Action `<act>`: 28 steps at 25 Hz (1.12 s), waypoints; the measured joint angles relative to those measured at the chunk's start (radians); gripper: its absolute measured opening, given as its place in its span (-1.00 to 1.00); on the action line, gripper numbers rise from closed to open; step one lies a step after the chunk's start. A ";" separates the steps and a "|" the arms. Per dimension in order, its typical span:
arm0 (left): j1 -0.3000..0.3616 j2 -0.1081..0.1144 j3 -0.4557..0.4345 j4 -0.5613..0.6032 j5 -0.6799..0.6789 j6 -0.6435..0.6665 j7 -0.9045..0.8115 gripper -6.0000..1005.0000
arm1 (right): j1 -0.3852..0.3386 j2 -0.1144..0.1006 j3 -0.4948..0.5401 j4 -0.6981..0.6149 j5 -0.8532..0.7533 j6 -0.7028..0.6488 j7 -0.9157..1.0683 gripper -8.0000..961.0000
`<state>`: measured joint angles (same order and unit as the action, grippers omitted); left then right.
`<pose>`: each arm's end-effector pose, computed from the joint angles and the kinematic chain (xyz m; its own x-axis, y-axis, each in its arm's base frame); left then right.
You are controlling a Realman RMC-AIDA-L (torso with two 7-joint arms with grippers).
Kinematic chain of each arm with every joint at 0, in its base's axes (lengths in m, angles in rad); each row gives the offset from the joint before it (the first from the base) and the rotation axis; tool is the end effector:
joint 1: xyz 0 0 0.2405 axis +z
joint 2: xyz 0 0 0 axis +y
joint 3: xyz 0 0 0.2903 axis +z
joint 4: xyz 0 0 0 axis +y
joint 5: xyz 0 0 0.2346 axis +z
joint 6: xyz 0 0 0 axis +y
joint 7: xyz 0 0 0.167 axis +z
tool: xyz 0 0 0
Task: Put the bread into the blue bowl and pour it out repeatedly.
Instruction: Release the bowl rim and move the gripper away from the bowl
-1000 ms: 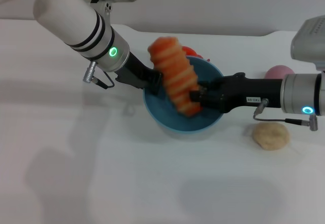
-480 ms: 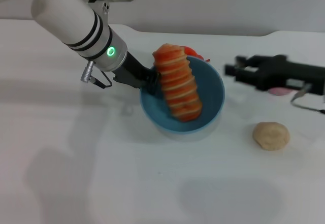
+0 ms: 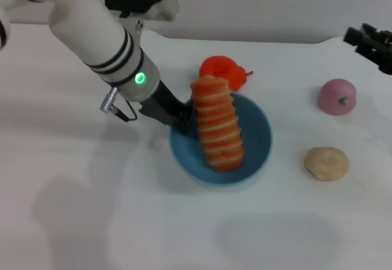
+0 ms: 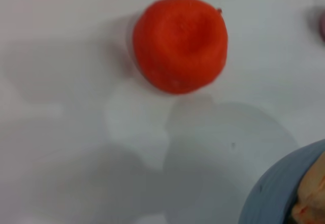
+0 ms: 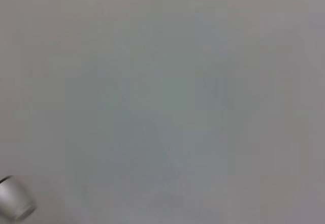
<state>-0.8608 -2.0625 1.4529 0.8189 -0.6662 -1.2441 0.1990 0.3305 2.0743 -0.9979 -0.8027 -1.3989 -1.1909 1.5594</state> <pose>-0.2035 0.4457 -0.1049 0.4424 0.8959 -0.0414 0.8007 -0.4153 -0.4317 0.3040 0.3977 0.0078 0.5174 -0.3287 -0.7901 -0.7551 -0.6097 -0.2408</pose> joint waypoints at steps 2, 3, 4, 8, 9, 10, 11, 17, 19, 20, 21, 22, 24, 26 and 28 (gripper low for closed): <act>-0.001 -0.003 0.029 0.000 -0.001 -0.001 -0.004 -0.95 | 0.001 -0.001 0.018 0.037 0.032 0.001 -0.028 0.00; -0.002 -0.005 0.043 0.000 -0.001 -0.001 -0.006 -0.95 | 0.001 -0.002 0.023 0.050 0.046 0.001 -0.041 0.00; -0.004 -0.006 0.062 0.000 -0.004 0.002 -0.008 -0.95 | 0.002 -0.002 0.027 0.064 0.065 0.001 -0.059 0.00; -0.008 -0.010 0.157 -0.011 -0.067 0.061 -0.010 -0.95 | 0.000 -0.002 0.036 0.079 0.090 -0.002 -0.089 0.00; -0.008 -0.010 0.180 -0.018 -0.084 0.082 -0.010 -0.95 | 0.000 -0.002 0.037 0.082 0.092 -0.002 -0.090 0.00; -0.009 -0.010 0.201 -0.026 -0.097 0.099 -0.010 -0.95 | 0.000 -0.002 0.037 0.083 0.092 -0.002 -0.090 0.00; -0.010 -0.010 0.215 -0.032 -0.104 0.109 -0.010 -0.95 | 0.001 -0.002 0.037 0.085 0.092 -0.002 -0.090 0.00; -0.014 -0.010 0.238 -0.049 -0.120 0.151 -0.011 -0.92 | 0.006 -0.001 0.037 0.100 0.093 -0.003 -0.092 0.00; -0.010 -0.010 0.248 -0.053 -0.120 0.161 -0.012 -0.89 | 0.005 -0.001 0.036 0.101 0.093 -0.003 -0.093 0.00; -0.009 -0.010 0.253 -0.054 -0.120 0.166 -0.012 -0.88 | 0.005 -0.001 0.036 0.102 0.093 -0.003 -0.094 0.00; -0.008 -0.010 0.258 -0.055 -0.121 0.172 -0.012 -0.84 | 0.004 -0.001 0.036 0.104 0.094 -0.003 -0.094 0.00; -0.007 -0.010 0.261 -0.054 -0.122 0.179 -0.012 -0.81 | 0.003 -0.001 0.036 0.106 0.094 -0.004 -0.096 0.00; -0.007 -0.010 0.266 -0.049 -0.125 0.189 -0.012 -0.74 | 0.003 -0.002 0.035 0.108 0.094 -0.004 -0.099 0.00; -0.007 -0.008 0.264 -0.042 -0.128 0.191 -0.012 -0.67 | 0.002 -0.002 0.034 0.115 0.094 -0.004 -0.101 0.00; -0.007 -0.004 0.253 -0.034 -0.128 0.191 -0.011 -0.59 | 0.003 -0.002 0.035 0.127 0.094 -0.004 -0.102 0.00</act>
<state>-0.8677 -2.0670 1.7061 0.7848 -0.7946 -1.0529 0.1879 0.3338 2.0720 -0.9630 -0.6760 -1.3053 -1.1951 1.4574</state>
